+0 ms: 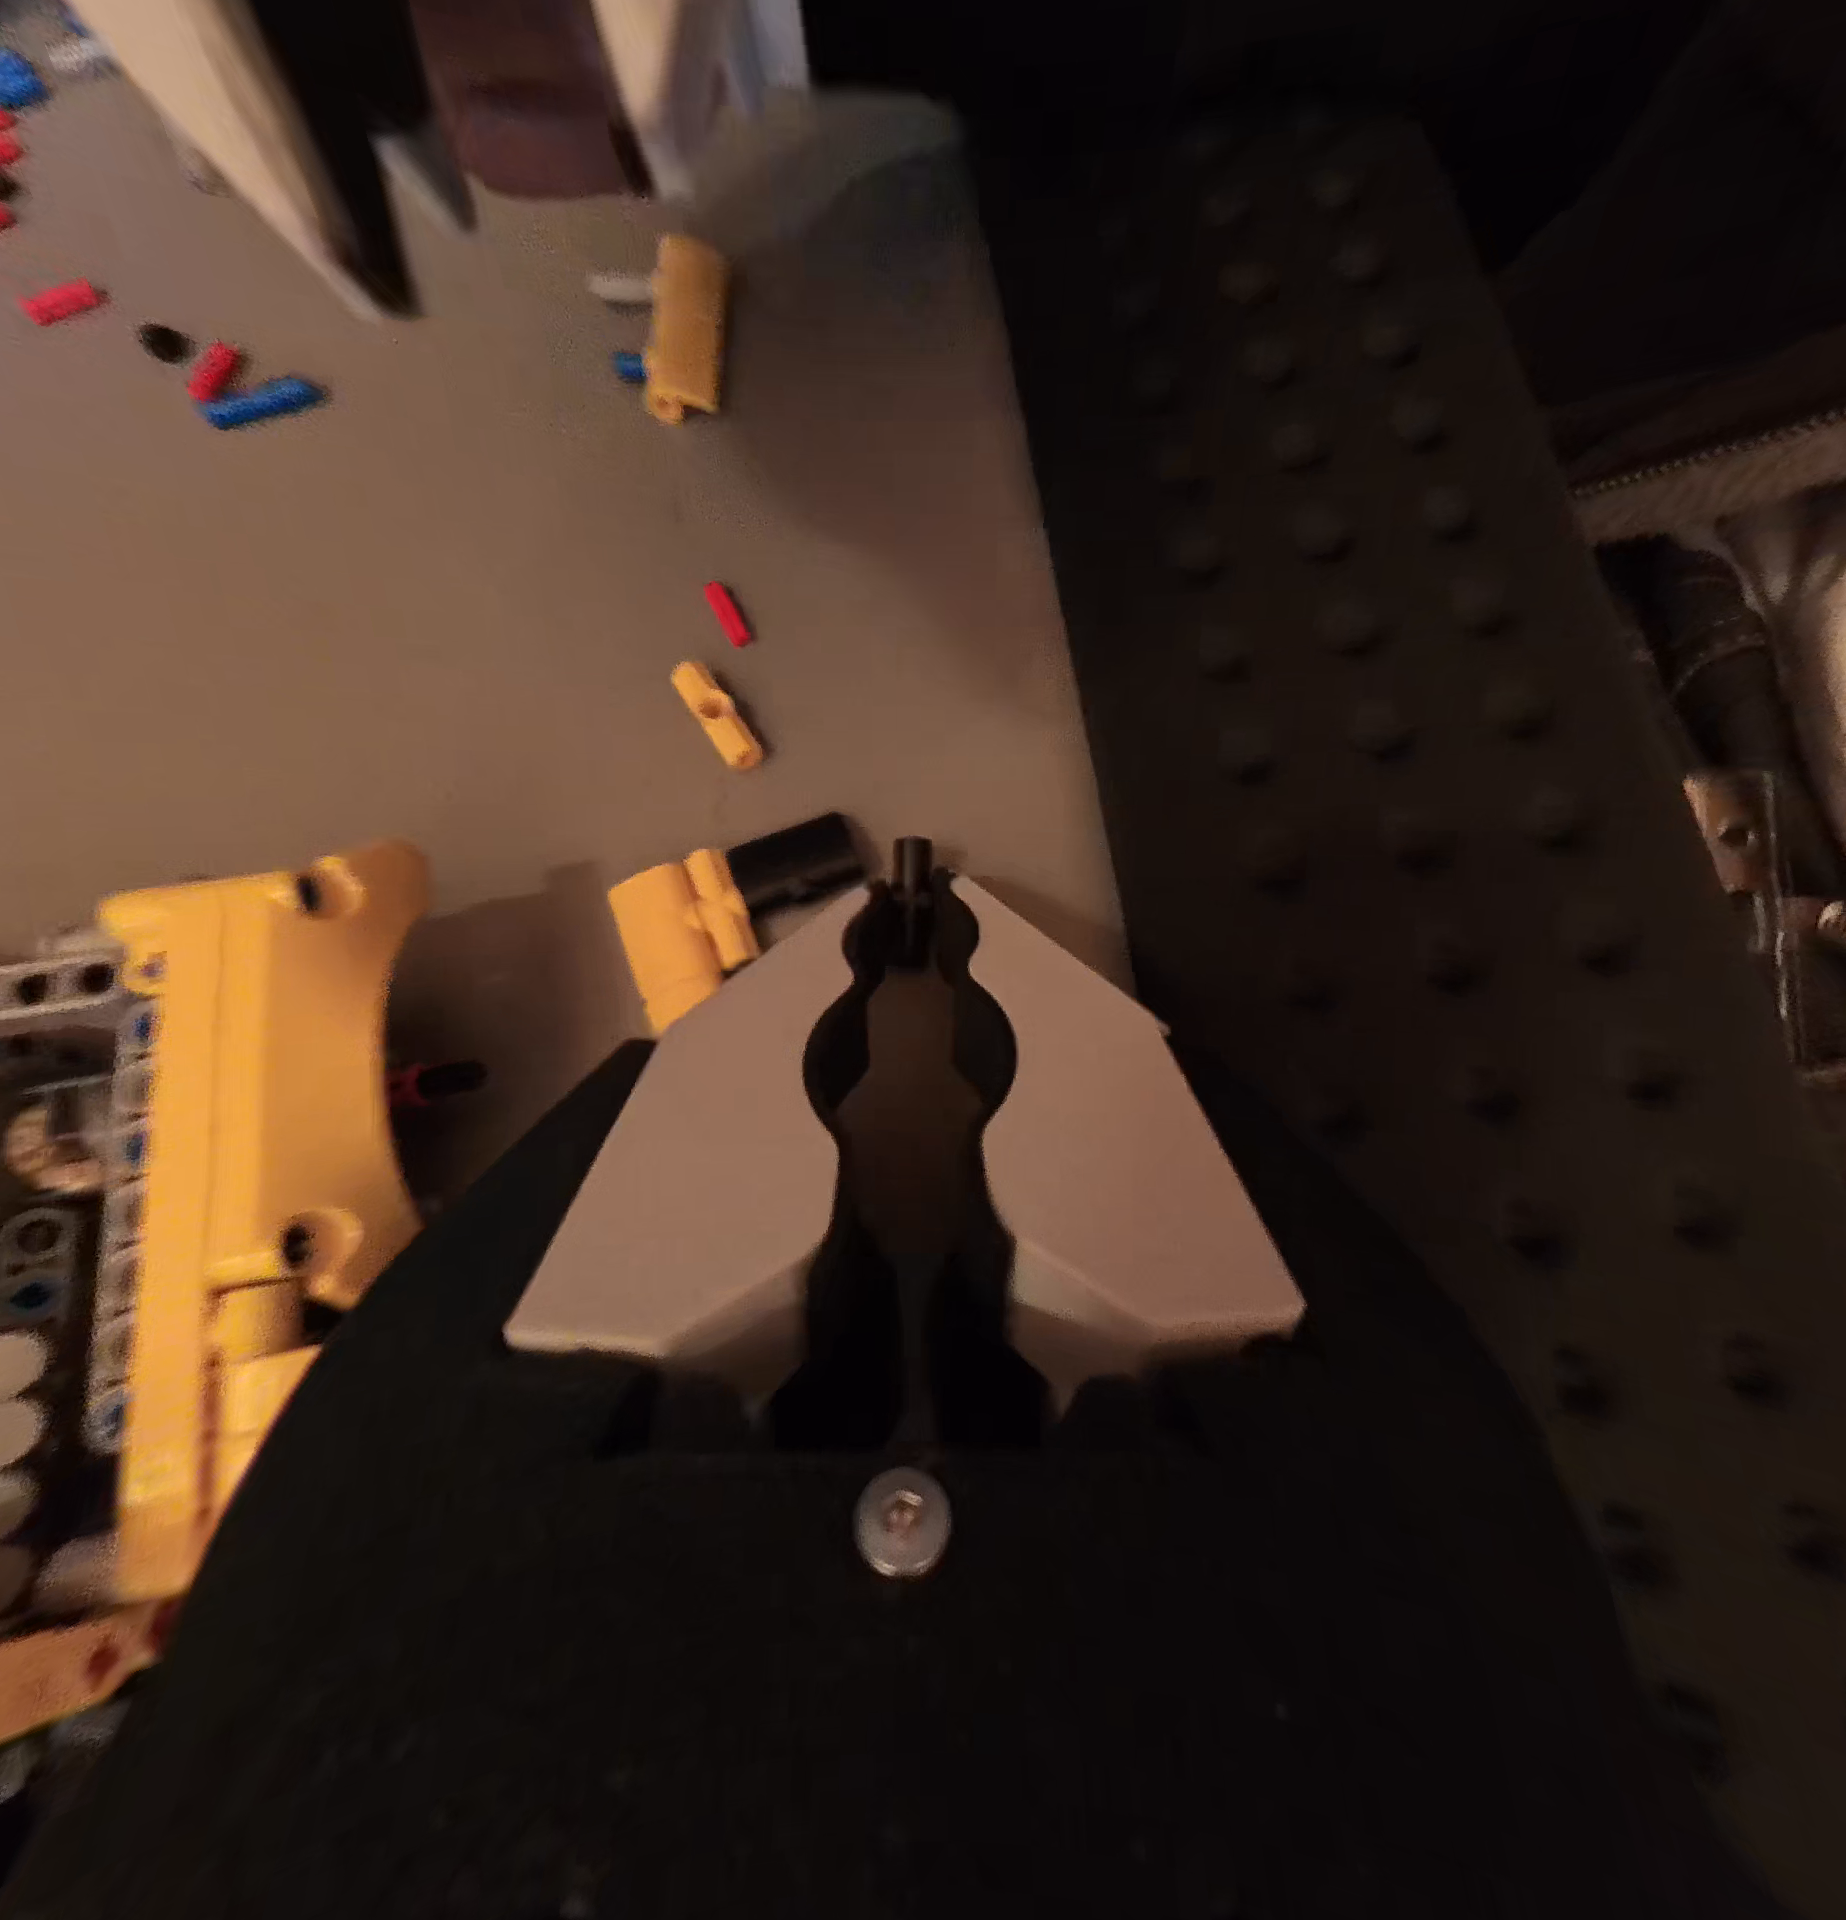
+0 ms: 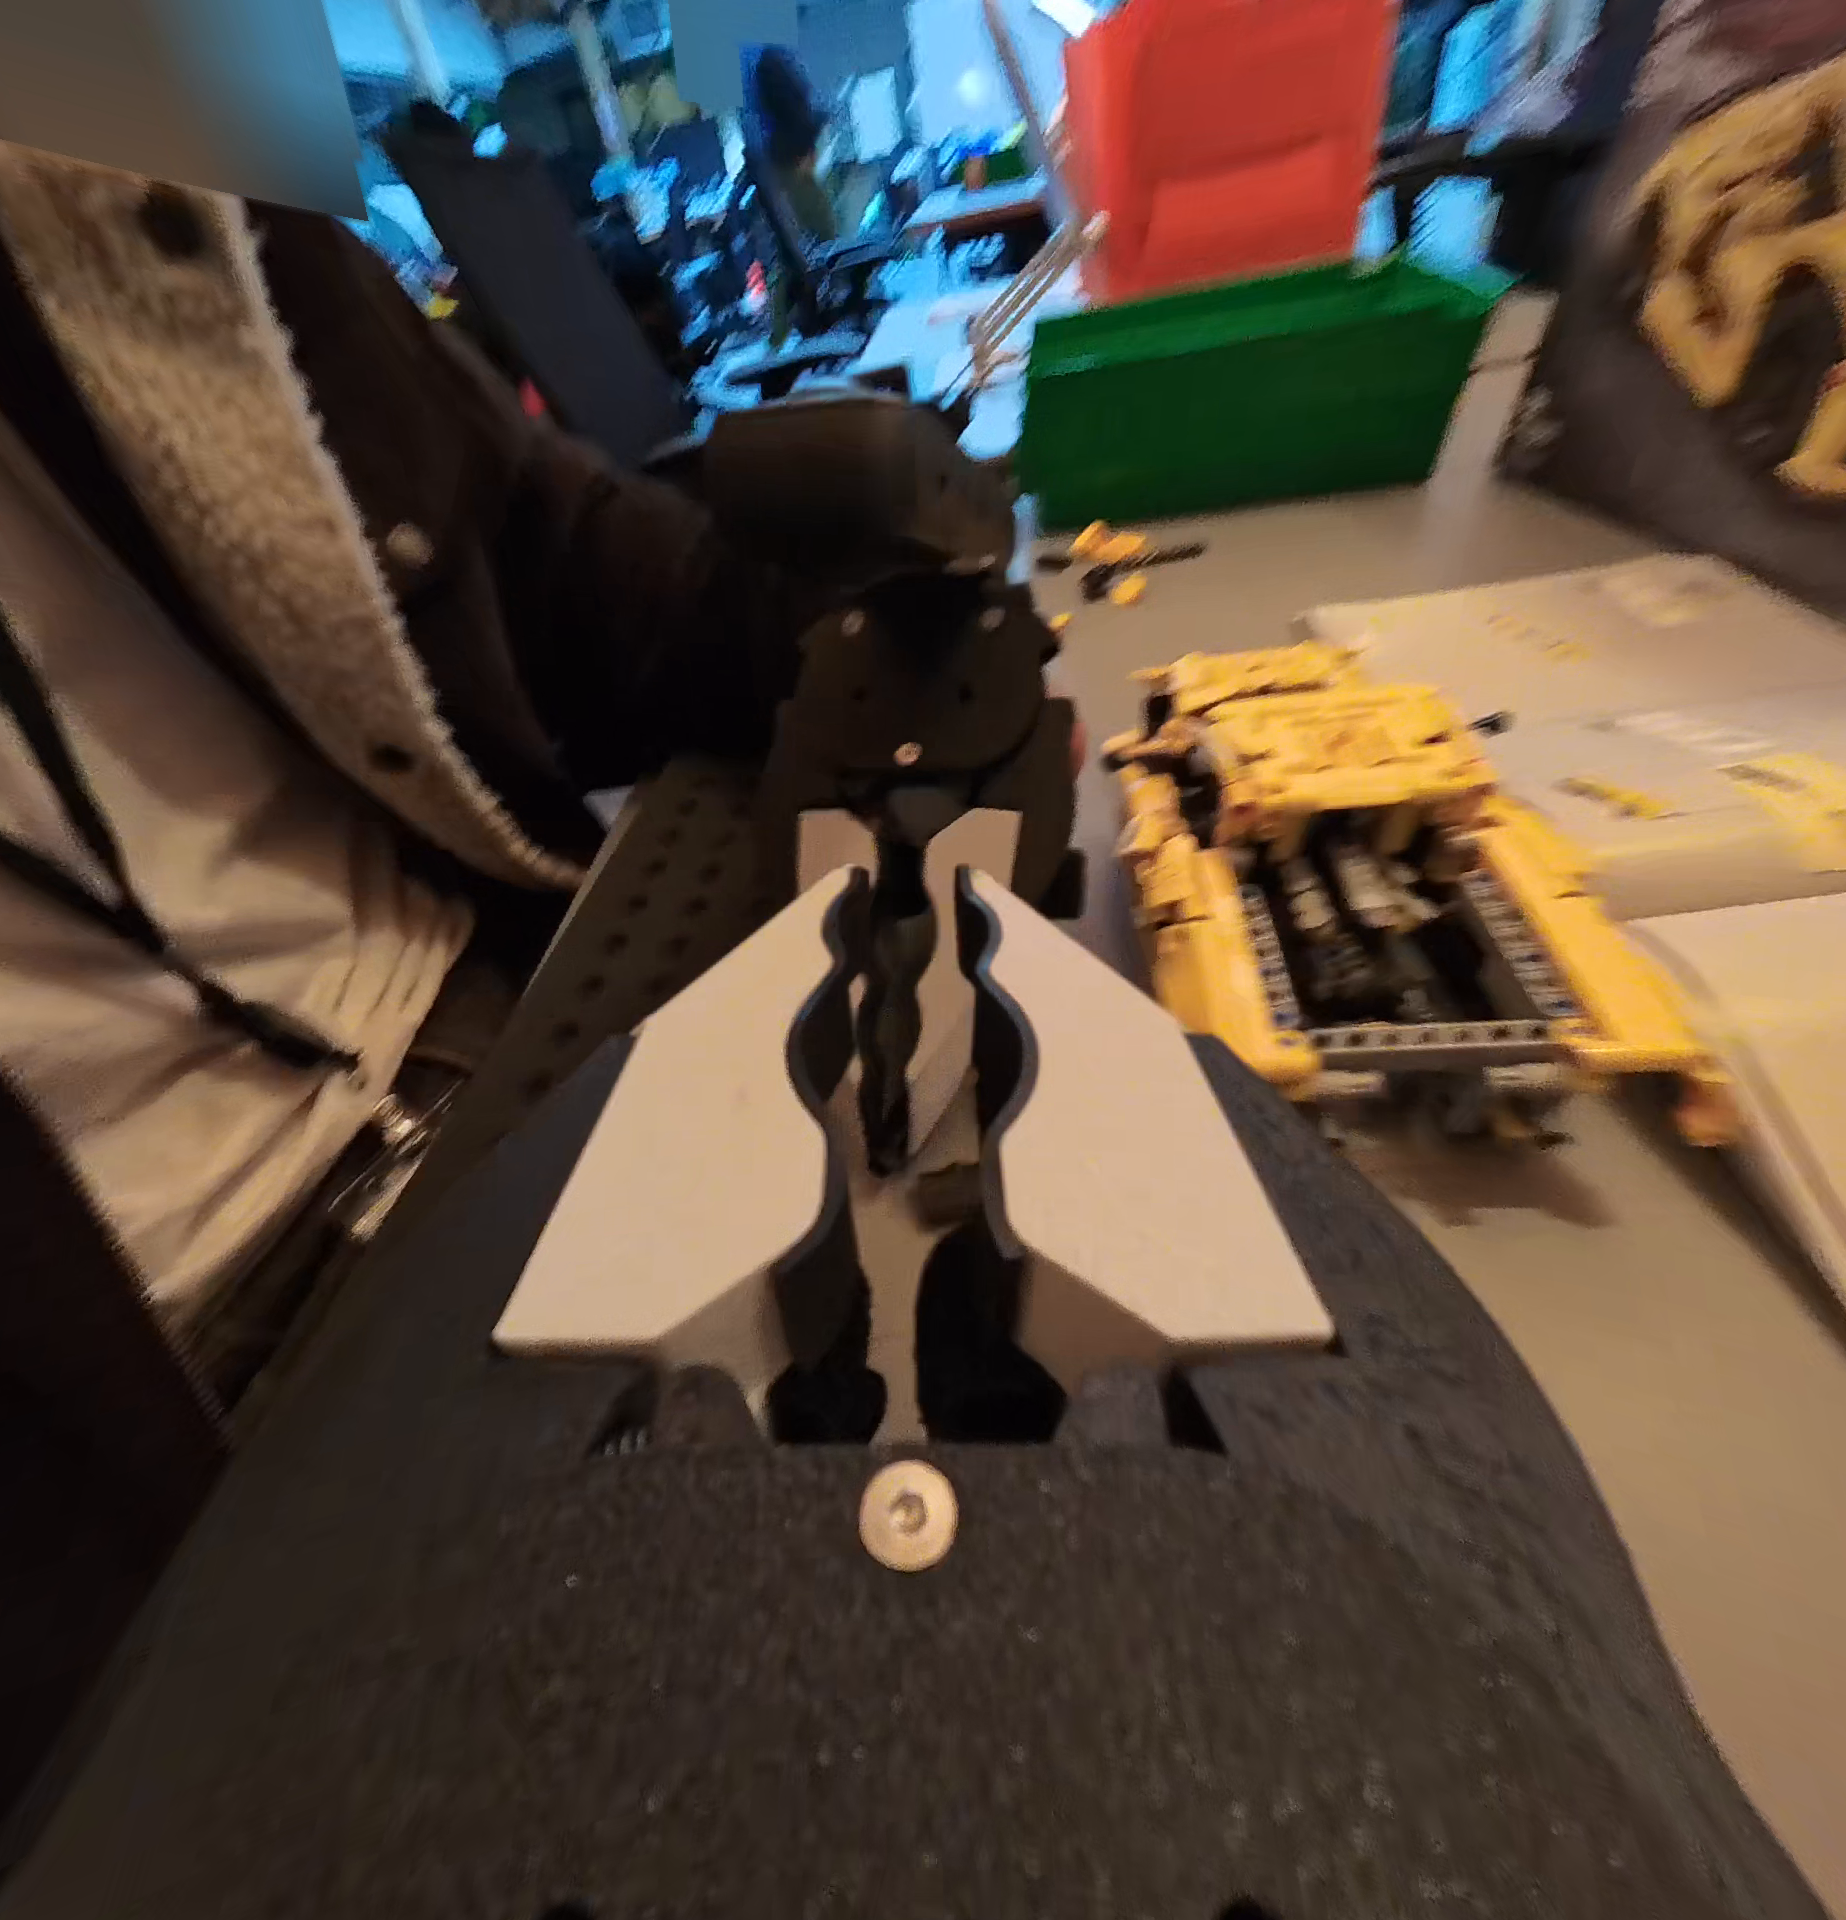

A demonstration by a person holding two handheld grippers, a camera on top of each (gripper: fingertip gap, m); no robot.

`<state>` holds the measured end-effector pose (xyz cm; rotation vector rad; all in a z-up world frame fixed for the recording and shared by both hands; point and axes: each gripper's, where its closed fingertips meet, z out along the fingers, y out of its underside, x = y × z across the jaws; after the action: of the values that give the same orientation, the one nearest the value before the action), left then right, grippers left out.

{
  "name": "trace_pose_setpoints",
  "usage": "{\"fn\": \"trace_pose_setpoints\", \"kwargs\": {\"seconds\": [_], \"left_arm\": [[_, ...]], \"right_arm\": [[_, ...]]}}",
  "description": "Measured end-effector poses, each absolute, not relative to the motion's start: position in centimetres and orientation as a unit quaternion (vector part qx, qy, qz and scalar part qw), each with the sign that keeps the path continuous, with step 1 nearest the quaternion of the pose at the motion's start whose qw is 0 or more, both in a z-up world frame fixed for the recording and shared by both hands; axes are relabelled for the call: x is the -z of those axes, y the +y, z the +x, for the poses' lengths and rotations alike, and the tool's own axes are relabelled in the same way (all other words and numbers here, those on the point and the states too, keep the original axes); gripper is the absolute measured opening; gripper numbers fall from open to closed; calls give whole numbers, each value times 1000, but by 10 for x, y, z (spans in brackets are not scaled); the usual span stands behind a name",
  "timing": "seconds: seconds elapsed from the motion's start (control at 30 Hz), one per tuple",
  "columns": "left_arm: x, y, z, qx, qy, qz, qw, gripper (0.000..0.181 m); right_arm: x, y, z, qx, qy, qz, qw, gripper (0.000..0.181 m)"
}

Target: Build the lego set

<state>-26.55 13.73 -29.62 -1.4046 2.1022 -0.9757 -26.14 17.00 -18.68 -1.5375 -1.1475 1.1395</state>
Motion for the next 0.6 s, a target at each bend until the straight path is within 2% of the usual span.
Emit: {"fn": "trace_pose_setpoints", "kwargs": {"seconds": [0.2, 0.3, 0.43, 0.6], "left_arm": [[209, 190, -254, 549, 527, -593, 261, 7], [183, 215, -263, 620, 433, -601, 258, 7], [178, 219, -266, 624, 426, -599, 265, 7], [178, 208, -265, 631, 442, -589, 246, 7]], "right_arm": [[164, 211, -230, -380, -389, -634, 550, 19], [173, 208, -240, -381, -406, -640, 530, 20], [194, 200, -251, -384, -433, -661, 478, 21], [186, 203, -250, -385, -425, -651, 497, 22]]}}
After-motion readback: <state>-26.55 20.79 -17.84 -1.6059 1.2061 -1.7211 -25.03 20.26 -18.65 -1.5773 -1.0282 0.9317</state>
